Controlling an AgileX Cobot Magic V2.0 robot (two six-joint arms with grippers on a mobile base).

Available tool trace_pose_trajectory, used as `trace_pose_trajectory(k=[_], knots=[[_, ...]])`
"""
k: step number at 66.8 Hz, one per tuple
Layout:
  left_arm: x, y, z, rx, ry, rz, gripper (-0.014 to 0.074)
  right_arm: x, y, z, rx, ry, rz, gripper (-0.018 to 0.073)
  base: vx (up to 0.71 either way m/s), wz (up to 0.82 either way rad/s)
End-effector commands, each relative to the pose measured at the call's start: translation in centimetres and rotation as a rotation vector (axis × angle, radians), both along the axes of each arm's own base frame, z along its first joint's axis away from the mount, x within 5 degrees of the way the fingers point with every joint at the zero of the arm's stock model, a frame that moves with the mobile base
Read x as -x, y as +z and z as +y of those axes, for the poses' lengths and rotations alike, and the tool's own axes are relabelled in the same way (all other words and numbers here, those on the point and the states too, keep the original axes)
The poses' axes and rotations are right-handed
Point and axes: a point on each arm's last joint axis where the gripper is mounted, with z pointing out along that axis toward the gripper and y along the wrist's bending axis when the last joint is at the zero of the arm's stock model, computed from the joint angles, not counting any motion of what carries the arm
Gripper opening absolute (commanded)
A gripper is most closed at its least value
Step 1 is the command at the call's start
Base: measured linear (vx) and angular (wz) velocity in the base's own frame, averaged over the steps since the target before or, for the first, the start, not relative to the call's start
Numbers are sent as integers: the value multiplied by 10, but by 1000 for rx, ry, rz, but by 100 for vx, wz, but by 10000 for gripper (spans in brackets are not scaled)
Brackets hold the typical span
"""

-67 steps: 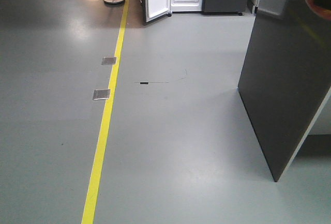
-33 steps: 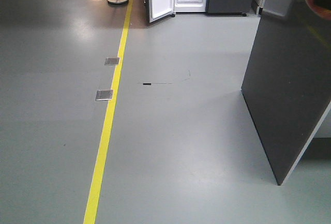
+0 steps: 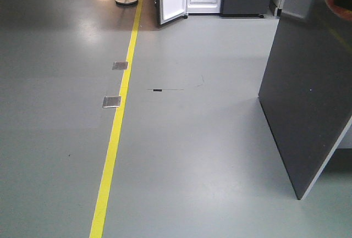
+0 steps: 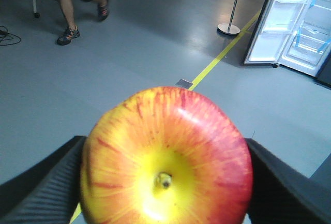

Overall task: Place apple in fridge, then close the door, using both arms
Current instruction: 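Drive the base forward toward the open fridge door holding the apple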

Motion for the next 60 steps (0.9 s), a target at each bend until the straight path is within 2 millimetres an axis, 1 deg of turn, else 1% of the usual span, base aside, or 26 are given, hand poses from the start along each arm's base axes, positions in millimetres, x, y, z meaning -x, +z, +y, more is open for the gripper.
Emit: trace_pose_trajectory(k=[1, 60], knots=[[1, 13, 0, 4, 0, -86, -7, 5, 15, 0, -42, -16, -92, 193, 4, 1], [1, 13, 0, 4, 0, -86, -7, 5, 15, 0, -42, -16, -92, 193, 9, 2]])
